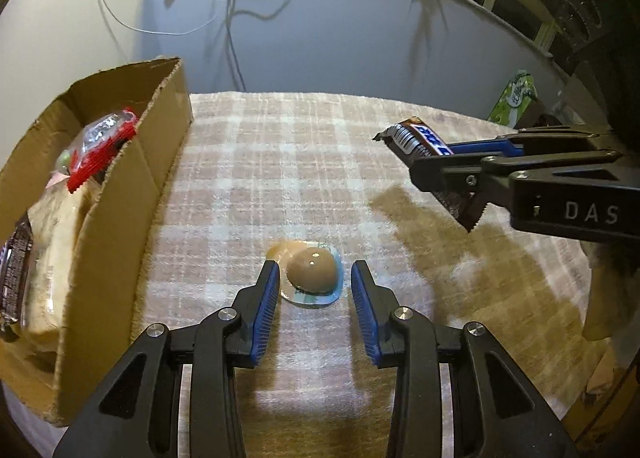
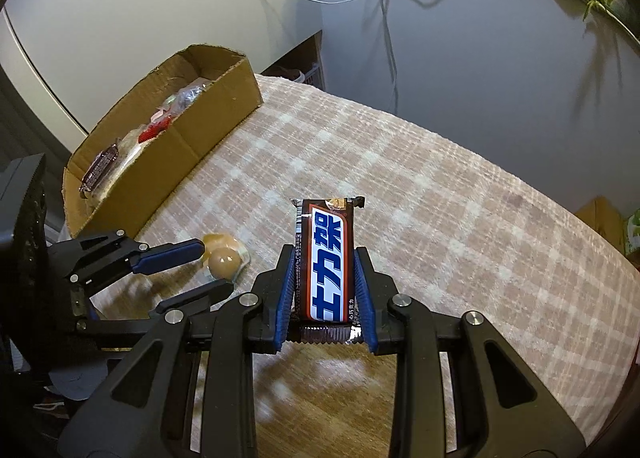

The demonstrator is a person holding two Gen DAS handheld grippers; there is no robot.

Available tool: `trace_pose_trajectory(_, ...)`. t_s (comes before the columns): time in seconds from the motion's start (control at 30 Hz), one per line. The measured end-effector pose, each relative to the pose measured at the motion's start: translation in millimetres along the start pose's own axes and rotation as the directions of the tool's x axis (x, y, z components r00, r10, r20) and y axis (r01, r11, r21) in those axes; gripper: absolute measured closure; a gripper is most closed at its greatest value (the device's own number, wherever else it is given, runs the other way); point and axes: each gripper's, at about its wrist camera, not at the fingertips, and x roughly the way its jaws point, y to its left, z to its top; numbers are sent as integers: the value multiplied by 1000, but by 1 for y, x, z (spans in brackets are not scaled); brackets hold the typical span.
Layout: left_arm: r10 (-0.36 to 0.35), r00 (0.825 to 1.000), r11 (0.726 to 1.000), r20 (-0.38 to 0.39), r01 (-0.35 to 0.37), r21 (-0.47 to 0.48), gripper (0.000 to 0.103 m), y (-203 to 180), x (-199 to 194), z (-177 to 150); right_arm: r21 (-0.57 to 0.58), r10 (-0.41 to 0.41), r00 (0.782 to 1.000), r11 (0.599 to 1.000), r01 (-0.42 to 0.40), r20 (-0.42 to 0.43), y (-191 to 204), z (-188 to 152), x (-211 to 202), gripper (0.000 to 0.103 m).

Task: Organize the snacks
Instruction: 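Close the left gripper on the egg snack while right holds the chocolate bar, then carry the egg snack with left gripper while right carries the chocolate bar to the box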

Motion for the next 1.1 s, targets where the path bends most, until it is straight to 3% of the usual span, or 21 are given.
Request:
trace_pose_trajectory(0.2,17,1000,1000,-20,-17,5,68,-5,7,-1,4,0,1000,1000,0,-3,-3,-5,1,74)
trace_pose_trajectory(0.3,44,999,999,-9,-44,20,77,-7,8,-1,8,-1,1000,1000,1,-3,-5,-7,1,74)
trace_pose_trajectory(0.6,39,999,999,5,-39,7,78,-5,5,-1,18,-5,1000,1000,5,6,-10,-11,-2,74)
trace_pose_trajectory(1.1,61,987,998,148,-58,-21,78,24,-63,16,-33,36,997,999,-34,61,23,14,-25,74)
